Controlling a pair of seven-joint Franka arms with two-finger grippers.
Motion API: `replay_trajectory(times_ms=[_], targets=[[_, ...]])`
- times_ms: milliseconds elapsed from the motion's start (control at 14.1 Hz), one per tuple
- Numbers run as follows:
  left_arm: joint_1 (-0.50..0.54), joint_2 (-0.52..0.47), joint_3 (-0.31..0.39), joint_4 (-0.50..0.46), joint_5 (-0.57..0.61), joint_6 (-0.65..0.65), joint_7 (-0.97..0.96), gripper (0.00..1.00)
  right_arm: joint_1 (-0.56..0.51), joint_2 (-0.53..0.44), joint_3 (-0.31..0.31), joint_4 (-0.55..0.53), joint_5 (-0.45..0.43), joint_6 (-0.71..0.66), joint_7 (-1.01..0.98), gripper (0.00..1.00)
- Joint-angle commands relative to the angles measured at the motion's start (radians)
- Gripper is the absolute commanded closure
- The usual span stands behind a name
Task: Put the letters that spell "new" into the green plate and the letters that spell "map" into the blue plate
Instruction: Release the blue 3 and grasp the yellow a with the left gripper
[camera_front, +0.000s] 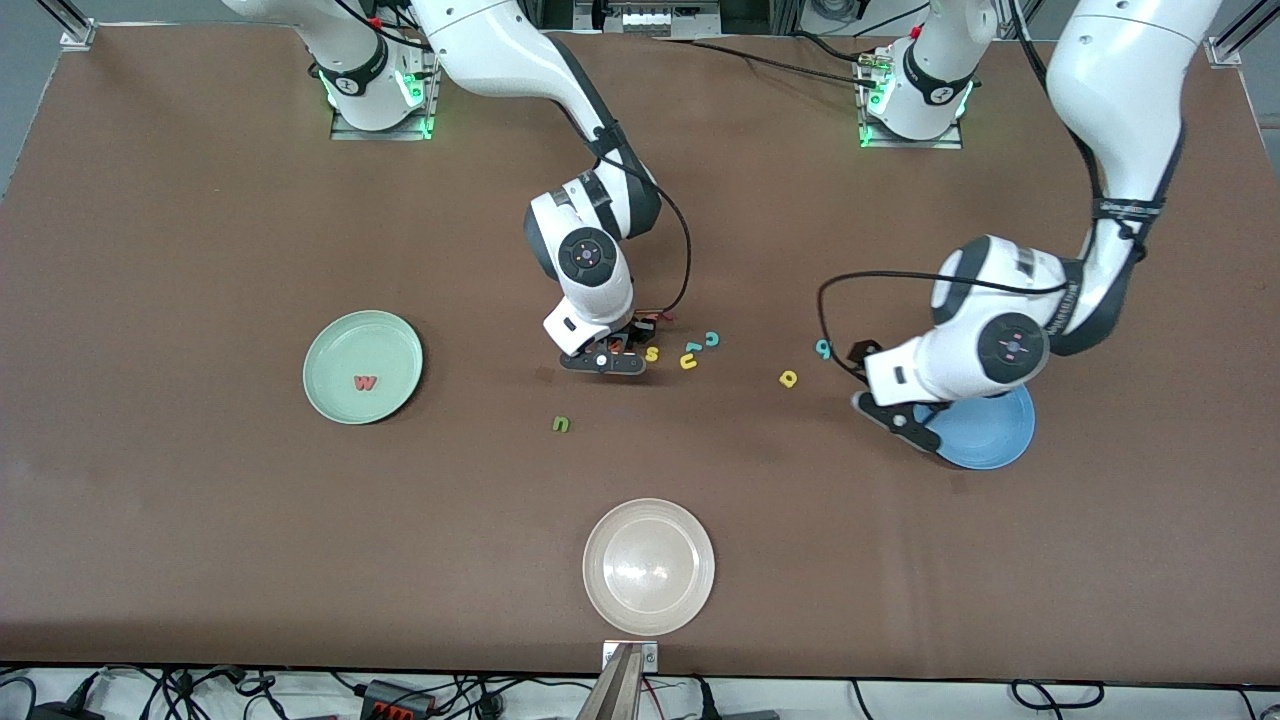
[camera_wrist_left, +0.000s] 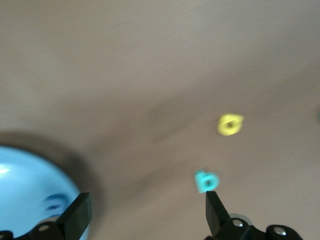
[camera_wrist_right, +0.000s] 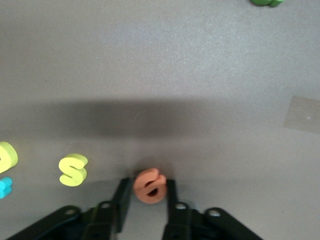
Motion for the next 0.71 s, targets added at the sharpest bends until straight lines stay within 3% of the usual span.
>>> replay_trajectory(times_ms=[0, 142, 355, 639], targets=[[-0.082, 0.015, 0.004, -0.022, 0.019, 0.047, -0.04, 0.0, -0.005, 0.017, -0.006, 0.026, 0.008, -0.004, -0.031, 0.8], [-0.11, 0.036, 0.005, -0.052, 0.045, 0.125, -0.08, 0.0, -0.009, 0.011, -0.012, 0.025, 0.01, -0.01, -0.043, 0.85], [-0.122, 0.087, 0.002, -0.072, 0.19, 0.228, -0.091, 0.0, -0.052, -0.03, -0.028, 0.012, 0.007, -0.071, -0.046, 0.85], [-0.164, 0.114, 0.002, -0.08, 0.254, 0.274, -0.152, 0.0, -0.027, -0.088, -0.241, -0.049, 0.005, -0.313, -0.231, 0.86]])
